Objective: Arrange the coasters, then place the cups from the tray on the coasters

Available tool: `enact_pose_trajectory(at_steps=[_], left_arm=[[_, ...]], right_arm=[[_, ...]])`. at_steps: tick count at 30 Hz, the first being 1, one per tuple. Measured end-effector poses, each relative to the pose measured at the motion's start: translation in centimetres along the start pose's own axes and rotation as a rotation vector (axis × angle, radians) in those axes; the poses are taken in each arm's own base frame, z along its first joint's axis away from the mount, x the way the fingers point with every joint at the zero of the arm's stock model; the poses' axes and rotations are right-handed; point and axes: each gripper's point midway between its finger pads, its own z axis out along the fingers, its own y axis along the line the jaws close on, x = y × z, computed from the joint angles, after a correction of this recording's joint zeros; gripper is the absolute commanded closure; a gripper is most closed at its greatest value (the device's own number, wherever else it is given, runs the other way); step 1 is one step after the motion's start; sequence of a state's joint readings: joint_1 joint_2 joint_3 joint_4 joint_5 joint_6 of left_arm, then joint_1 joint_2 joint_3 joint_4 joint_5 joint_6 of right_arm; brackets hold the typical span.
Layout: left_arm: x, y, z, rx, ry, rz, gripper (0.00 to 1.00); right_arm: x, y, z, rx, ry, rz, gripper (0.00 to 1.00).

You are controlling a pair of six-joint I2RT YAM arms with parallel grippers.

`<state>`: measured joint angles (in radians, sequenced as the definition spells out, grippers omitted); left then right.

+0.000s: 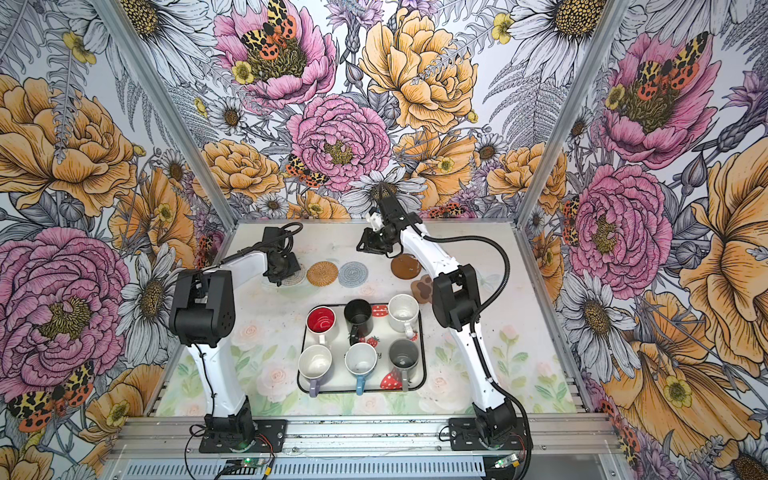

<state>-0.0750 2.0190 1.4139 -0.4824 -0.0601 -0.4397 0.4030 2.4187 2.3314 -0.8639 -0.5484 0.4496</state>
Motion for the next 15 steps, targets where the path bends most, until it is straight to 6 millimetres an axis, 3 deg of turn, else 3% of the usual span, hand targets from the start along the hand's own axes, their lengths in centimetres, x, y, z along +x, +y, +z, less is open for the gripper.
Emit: enact_pose_trajectory(at_steps=[4,7,12,15], left_arm=[[-1.1,-1.1,-2.1,0.031,-0.042,0.008,1.0],[-2.0,-2.5,-4.3,0.066,-0.085,0.019,1.0],[-2.9,-7.0,-8.0,0.19,-0.135,0.073,0.99],[-2.9,-10.6,-9.6,0.279,-0.143,0.125,0.89]], right_arm=[[-1.0,-1.5,-3.2,0.023,-0.042,0.006,0.66],[-1.0,-3.9,-5.3,0.059,-0.057,0.034,0.63],[0.6,-9.0,-6.9,0.137,-0.037,0.095,0.6],[1.9,-11.9,-7.2,0.182,-0.012,0.133,0.59]])
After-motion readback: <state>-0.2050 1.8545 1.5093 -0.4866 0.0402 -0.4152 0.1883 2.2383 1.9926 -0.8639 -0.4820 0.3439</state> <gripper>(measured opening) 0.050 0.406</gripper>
